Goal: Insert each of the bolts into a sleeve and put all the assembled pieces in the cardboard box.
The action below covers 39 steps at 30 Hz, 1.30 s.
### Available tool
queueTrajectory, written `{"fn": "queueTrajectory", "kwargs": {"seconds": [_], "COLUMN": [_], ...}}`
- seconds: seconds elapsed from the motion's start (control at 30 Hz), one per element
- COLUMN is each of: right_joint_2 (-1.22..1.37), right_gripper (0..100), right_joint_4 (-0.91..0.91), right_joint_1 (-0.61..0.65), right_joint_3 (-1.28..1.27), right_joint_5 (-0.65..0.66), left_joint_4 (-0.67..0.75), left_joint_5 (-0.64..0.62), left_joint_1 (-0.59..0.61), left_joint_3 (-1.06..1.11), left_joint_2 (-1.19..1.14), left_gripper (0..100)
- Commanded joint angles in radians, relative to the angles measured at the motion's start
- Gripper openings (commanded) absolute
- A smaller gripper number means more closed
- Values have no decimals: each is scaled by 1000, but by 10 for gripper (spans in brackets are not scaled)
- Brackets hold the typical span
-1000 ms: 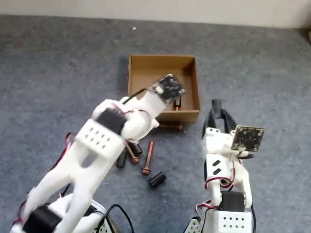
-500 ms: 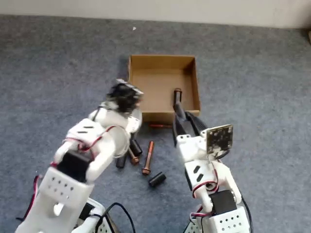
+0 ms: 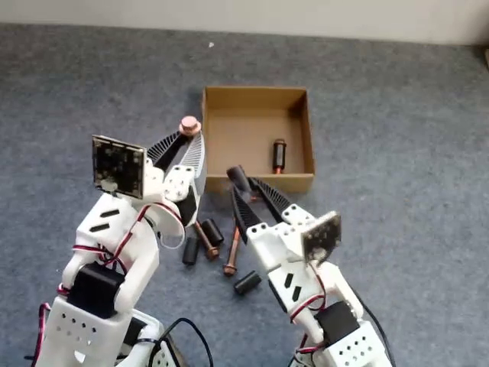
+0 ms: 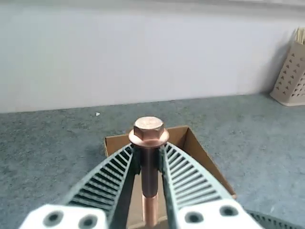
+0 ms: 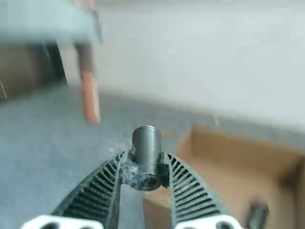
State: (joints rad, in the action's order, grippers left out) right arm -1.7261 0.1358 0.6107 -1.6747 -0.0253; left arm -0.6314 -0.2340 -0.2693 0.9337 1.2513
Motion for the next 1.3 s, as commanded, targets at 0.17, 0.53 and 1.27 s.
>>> {"fn": "queueTrajectory", "kwargs": {"seconds": [0.17, 0.53, 1.27], "right_joint_2": [-16, -16, -16], "right_gripper": [4, 4, 4], "right_joint_4": [-90, -90, -88], "right_joint_1": [22, 189, 203], "right_joint_3": [-134, -117, 12], "right_joint_5": [-5, -3, -8], "left_joint_4": [144, 302, 311], "left_joint_5": [-21, -14, -14], "left_joint_1": [82, 111, 159], "left_joint_3": [84, 239, 286], "left_joint_2": [16, 16, 16], "left_gripper": [5, 5, 5]}}
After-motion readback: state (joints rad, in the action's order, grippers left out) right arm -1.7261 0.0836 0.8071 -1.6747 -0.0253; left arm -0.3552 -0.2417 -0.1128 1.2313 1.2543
